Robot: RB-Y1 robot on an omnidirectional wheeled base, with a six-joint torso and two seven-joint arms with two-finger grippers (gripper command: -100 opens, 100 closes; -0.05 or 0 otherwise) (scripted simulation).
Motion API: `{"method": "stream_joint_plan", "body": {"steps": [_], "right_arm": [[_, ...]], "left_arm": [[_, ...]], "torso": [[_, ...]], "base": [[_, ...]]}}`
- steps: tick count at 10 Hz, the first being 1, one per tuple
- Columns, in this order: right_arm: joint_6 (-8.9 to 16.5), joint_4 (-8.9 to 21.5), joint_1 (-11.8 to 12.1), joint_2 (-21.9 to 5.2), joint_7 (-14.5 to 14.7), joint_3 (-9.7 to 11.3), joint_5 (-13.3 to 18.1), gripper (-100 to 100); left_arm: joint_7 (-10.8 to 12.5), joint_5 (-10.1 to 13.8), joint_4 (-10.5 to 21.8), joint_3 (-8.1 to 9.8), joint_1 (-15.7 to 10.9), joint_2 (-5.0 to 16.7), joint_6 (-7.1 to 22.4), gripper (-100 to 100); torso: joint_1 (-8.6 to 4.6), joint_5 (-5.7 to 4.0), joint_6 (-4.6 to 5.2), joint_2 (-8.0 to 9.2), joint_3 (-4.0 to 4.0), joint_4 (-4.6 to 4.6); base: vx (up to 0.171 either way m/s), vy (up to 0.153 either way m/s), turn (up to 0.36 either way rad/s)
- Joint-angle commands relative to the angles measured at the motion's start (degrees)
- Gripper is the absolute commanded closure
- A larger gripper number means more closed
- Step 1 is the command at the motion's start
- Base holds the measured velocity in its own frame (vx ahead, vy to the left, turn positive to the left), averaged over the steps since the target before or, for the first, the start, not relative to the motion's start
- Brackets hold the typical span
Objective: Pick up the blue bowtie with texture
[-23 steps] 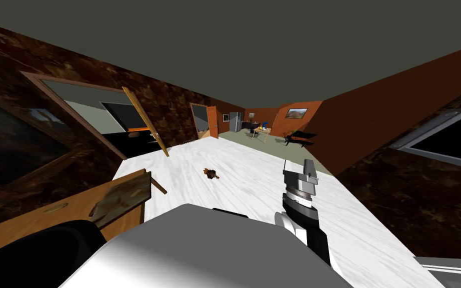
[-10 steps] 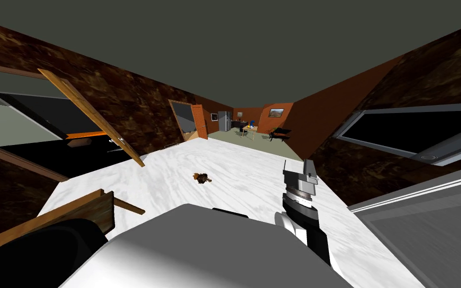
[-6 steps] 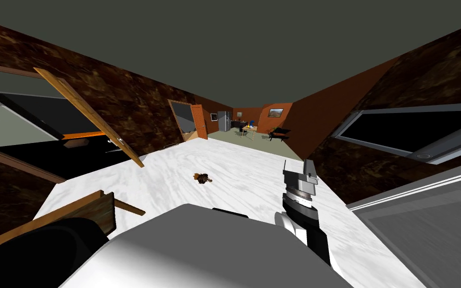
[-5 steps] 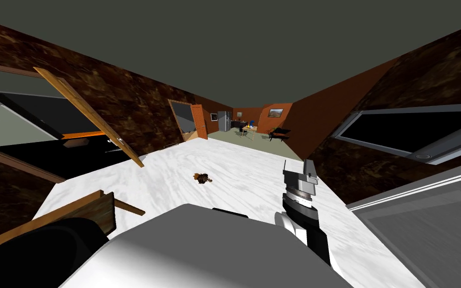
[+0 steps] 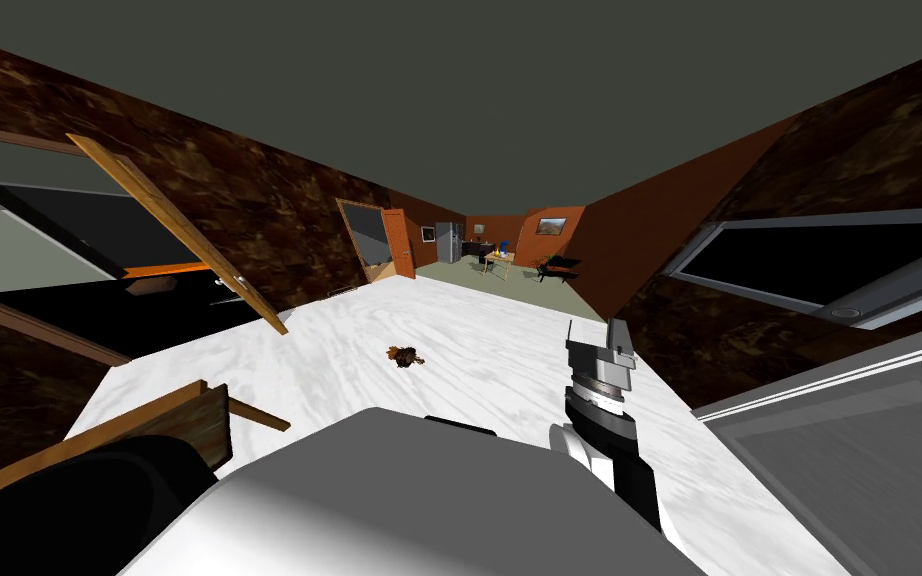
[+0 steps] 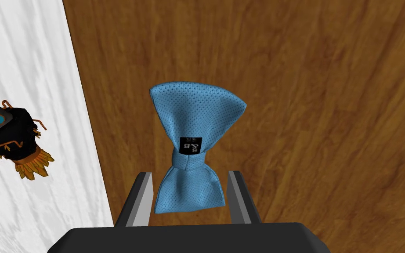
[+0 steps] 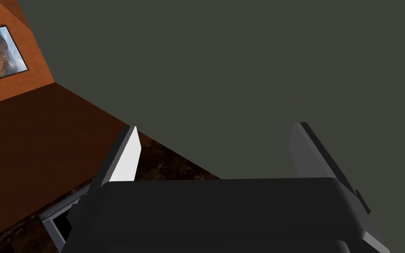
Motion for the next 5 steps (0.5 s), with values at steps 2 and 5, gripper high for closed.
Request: {"method": "stream_joint_plan", "body": {"steps": [2, 5], "right_arm": [[0.0, 0.0, 0.0, 0.0, 0.0, 0.0, 0.0, 0], [0.0, 0.0, 0.0, 0.0, 0.0, 0.0, 0.0, 0]], "left_arm": [[2.2, -1.6, -2.5, 1.35, 2.4, 1.3, -1.3, 100], [3.5, -2.2, -4.4, 1.44, 3.8, 1.8, -1.3, 0]], "torso": [[-0.1, -0.04, -0.02, -0.01, -0.01, -0.02], [-0.24, -0.05, -0.02, -0.07, -0.04, -0.02]], "base": [[0.014, -0.047, 0.039], [0.014, -0.048, 0.013]]}}
